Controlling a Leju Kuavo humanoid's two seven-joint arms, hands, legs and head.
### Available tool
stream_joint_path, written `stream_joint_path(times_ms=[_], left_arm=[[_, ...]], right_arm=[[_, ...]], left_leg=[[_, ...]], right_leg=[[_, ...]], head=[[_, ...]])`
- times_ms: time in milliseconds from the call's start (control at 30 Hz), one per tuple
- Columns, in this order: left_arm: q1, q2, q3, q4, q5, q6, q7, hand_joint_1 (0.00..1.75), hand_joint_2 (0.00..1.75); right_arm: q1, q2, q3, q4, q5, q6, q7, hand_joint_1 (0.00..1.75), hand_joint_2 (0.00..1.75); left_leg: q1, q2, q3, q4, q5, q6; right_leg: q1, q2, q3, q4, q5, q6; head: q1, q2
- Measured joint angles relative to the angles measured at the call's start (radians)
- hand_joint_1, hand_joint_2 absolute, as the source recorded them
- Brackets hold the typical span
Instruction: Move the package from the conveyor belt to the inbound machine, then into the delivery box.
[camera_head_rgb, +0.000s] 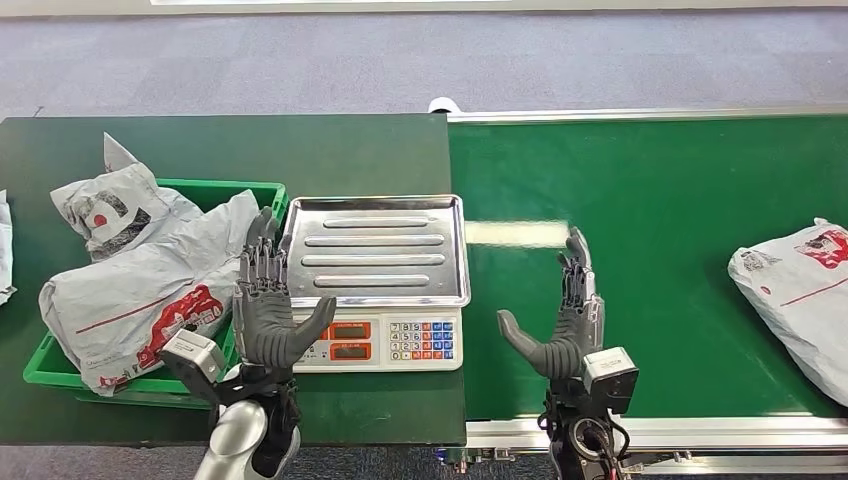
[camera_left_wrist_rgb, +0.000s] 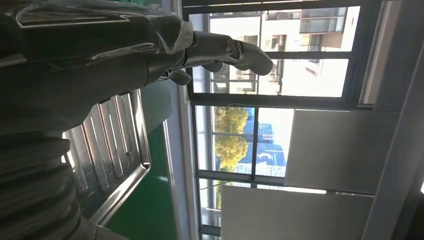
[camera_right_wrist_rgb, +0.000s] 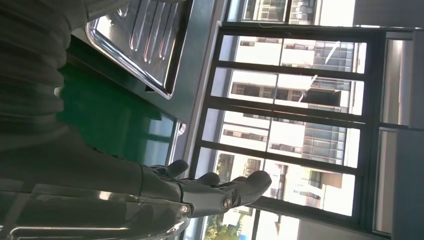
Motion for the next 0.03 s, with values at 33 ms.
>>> stream_joint_path(times_ms=[33], left_arm=[[0.0,-0.001,0.0,0.005,0.001,-0.003,0.0,0.0,1.75]], right_arm=[[-0.002,-0.001,0.002,0.003,-0.001,0.0,0.0,0.0,1.75]], left_leg=[[0.0,0.0,0.0,0.0,0.0,0.0]], right_leg=[[0.0,0.0,0.0,0.0,0.0,0.0]], head=[[0.0,0.0]])
